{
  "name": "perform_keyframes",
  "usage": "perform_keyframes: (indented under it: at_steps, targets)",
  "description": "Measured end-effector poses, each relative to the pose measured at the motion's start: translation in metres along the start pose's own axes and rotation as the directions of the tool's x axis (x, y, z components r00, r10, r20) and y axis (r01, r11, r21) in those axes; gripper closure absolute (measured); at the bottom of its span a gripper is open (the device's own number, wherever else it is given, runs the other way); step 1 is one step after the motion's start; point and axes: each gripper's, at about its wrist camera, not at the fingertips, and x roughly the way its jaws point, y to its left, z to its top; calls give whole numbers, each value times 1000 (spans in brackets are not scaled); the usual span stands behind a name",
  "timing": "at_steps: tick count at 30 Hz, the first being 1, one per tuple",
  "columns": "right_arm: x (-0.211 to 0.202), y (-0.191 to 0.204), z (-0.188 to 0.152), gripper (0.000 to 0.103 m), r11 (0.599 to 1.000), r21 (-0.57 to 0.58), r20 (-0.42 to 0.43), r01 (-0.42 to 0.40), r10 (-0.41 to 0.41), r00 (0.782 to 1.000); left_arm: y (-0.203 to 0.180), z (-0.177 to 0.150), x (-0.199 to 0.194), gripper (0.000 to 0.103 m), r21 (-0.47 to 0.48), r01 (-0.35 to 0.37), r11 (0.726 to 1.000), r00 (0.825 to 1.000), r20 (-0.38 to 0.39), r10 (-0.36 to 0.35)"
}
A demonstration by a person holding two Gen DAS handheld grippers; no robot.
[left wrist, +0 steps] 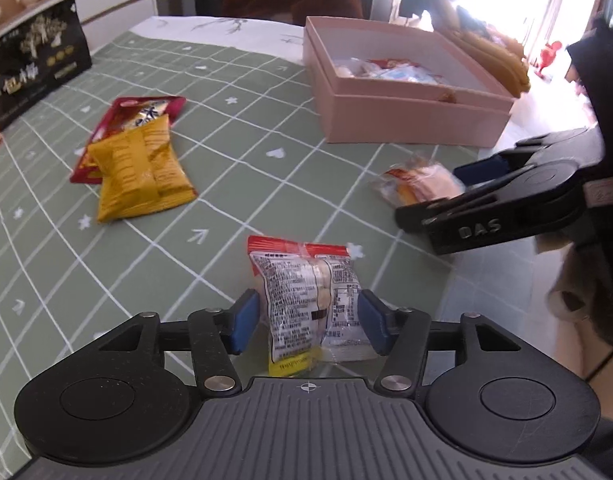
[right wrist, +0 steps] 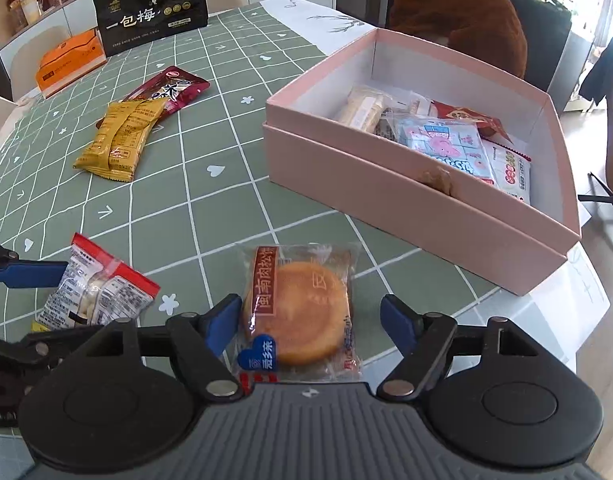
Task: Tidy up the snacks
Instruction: 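Lift the round pastry with the right gripper while the left gripper lifts the white-red packet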
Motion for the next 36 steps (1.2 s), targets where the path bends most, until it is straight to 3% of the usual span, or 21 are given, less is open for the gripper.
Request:
perform_keyframes:
  at_steps: [3, 5, 11, 16, 20, 25, 29, 36]
  targets:
    - [-1, -1, 0, 26, 1000, 3, -7, 0, 0, 1000, -1, -1, -19, 45, 6, -6, 1000, 995, 98, 6]
    - [-3, -5, 1, 26, 1000, 29, -22, -4, 4, 1000, -7, -2, -24, 45, 38, -11, 999, 993, 122, 7]
    - [-15, -28, -2, 26, 982, 179, -18, -56, 60, 998, -28, -7, -2, 44, 152, -50, 987, 998, 54, 42]
    - [-31, -29, -4, 26, 988, 150, 16, -16, 14, 1000, -37, -8, 9, 39, 191, -42, 981, 999, 25, 37]
    - [-36, -33, -5, 26, 988, 153, 20, -12, 9, 1000, -37, -7, 13, 31, 175, 9, 985, 1000, 0, -9]
    - [-32, -36, -7, 26, 985, 175, 5, -2, 1, 1000, -24, -9, 4, 36, 89, -12, 996, 999, 50, 8]
    - [-35, -32, -9, 26, 989, 149, 17, -1, -2, 1000, -11, -7, 9, 36, 24, 20, 1000, 1000, 10, -20]
    - [-30, -22, -1, 26, 995, 94, 14, -25, 24, 1000, -18, -3, 18, 36, 48, 33, 998, 999, 11, -33]
